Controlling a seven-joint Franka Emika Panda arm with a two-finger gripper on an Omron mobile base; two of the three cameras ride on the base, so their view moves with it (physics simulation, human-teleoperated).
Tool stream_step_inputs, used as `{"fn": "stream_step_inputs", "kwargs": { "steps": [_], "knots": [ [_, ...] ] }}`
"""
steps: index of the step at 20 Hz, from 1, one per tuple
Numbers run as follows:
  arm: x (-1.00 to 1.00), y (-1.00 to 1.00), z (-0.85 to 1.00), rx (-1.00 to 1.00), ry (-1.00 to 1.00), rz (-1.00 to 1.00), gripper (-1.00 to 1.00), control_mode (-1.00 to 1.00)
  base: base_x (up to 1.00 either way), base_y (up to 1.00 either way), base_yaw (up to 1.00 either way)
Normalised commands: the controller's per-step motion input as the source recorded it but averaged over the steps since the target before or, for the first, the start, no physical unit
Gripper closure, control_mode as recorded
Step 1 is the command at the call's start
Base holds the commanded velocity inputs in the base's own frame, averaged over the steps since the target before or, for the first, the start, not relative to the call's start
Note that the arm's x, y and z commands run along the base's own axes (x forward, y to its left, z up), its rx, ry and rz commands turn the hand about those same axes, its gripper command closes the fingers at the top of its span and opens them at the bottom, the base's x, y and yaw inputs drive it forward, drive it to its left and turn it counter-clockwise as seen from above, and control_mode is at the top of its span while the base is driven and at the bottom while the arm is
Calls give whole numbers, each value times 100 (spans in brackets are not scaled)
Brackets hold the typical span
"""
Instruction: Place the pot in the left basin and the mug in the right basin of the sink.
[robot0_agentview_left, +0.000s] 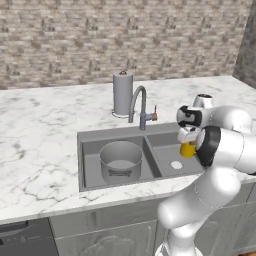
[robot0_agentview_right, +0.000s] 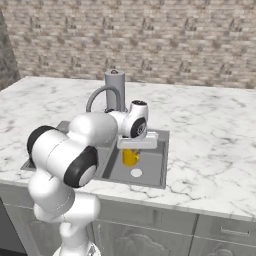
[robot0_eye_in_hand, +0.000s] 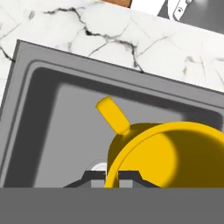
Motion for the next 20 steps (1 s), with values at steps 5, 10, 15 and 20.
{"fn": "stream_step_inputs", "kwargs": {
  "steps": [5,10,15,20],
  "knots": [
    [24,-3,-26,0,0,0,100,-100,0,0,0],
    [25,-1,-29,0,0,0,100,-100,0,0,0],
    [26,-6,-30,0,0,0,100,-100,0,0,0],
    [24,-7,-27,0,0,0,100,-100,0,0,0]
  ]
}}
